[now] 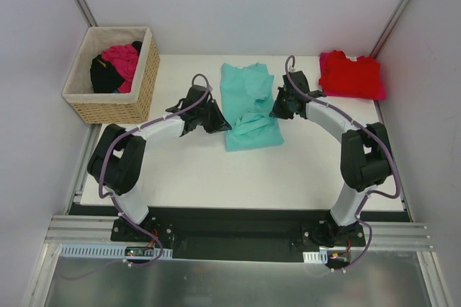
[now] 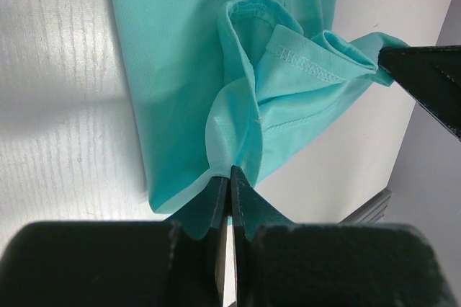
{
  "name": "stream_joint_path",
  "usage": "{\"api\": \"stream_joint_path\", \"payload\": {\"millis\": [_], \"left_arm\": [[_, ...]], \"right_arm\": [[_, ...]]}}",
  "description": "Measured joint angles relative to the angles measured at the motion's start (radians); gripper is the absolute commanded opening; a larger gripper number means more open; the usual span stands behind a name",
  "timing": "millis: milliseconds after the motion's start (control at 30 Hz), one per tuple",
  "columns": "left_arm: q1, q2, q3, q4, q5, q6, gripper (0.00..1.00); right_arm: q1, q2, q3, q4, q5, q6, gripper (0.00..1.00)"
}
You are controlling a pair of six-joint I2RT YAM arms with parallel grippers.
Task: Fold and stack the t-shirts
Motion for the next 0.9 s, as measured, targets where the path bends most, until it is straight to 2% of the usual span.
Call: {"api": "stream_joint_path", "payload": {"millis": [333, 633, 833, 867, 900], "left_arm": [[0.029, 0.014, 0.055, -0.004, 0.029, 0.000, 0.00], [0.103, 0.133, 0.216, -0.016, 0.074, 0.015, 0.00], [0.124, 0.200, 0.265, -0.016, 0.090, 0.023, 0.00], [0.124, 0.216, 0.273, -0.016, 0.095, 0.023, 0.00], [0.124, 0.229, 0.277, -0.016, 0.096, 0.023, 0.00]], "right_arm": [[-0.009, 0.040, 0.097, -0.032, -0.001, 0.000, 0.00], [-0.032, 0.102, 0.200, -0.056, -0.001, -0.002, 0.01], [-0.051, 0.166, 0.257, -0.062, -0.008, -0.005, 0.01], [-0.053, 0.183, 0.270, -0.063, -0.011, -0.005, 0.02], [-0.055, 0.199, 0.280, -0.062, -0.013, -0.005, 0.09]]}}
